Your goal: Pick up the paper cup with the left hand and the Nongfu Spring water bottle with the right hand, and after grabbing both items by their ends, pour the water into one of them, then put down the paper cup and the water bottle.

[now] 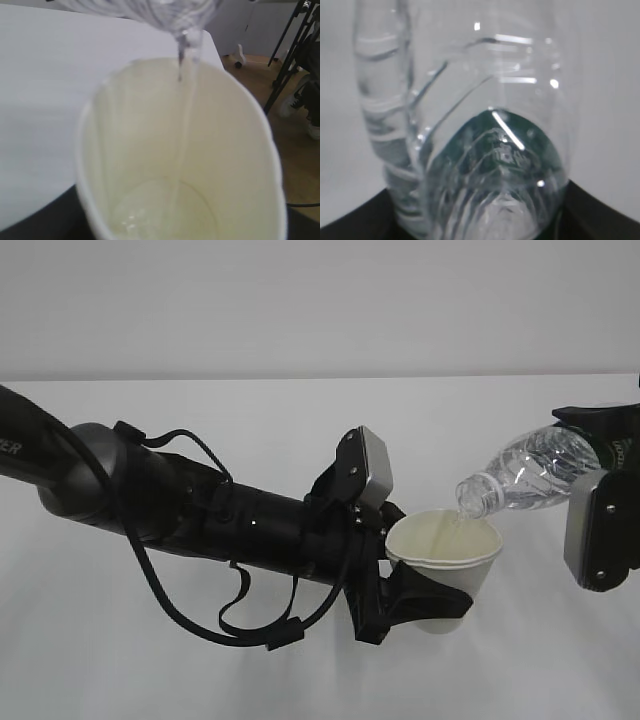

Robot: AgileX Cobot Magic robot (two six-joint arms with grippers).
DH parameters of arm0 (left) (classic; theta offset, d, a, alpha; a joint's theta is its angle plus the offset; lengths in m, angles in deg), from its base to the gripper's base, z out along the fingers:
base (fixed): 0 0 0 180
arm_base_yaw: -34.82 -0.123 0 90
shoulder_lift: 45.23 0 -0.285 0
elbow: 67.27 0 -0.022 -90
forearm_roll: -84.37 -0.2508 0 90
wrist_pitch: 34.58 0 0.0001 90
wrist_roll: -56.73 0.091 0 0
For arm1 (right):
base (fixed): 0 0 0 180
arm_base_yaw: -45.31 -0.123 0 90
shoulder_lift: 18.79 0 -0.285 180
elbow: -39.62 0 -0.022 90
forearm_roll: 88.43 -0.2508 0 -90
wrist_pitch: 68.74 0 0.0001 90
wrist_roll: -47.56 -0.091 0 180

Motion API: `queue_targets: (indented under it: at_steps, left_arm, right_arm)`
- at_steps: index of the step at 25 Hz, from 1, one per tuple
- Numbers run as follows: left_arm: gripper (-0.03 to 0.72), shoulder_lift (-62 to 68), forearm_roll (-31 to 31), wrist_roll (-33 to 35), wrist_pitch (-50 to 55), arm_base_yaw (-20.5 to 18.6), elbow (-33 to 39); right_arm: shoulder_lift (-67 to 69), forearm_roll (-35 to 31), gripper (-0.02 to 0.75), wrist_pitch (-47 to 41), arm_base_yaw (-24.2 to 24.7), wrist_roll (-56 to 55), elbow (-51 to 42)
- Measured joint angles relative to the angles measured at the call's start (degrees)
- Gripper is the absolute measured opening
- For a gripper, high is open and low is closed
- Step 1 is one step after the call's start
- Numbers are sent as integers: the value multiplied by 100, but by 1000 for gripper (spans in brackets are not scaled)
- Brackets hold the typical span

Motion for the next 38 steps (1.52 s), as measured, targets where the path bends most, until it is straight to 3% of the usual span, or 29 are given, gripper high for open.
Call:
queue_targets:
  at_steps: [38]
  left_arm:
    - [435, 0, 0, 0, 0, 0, 0]
  right_arm:
    - [0, 9, 438, 0, 0, 77, 27]
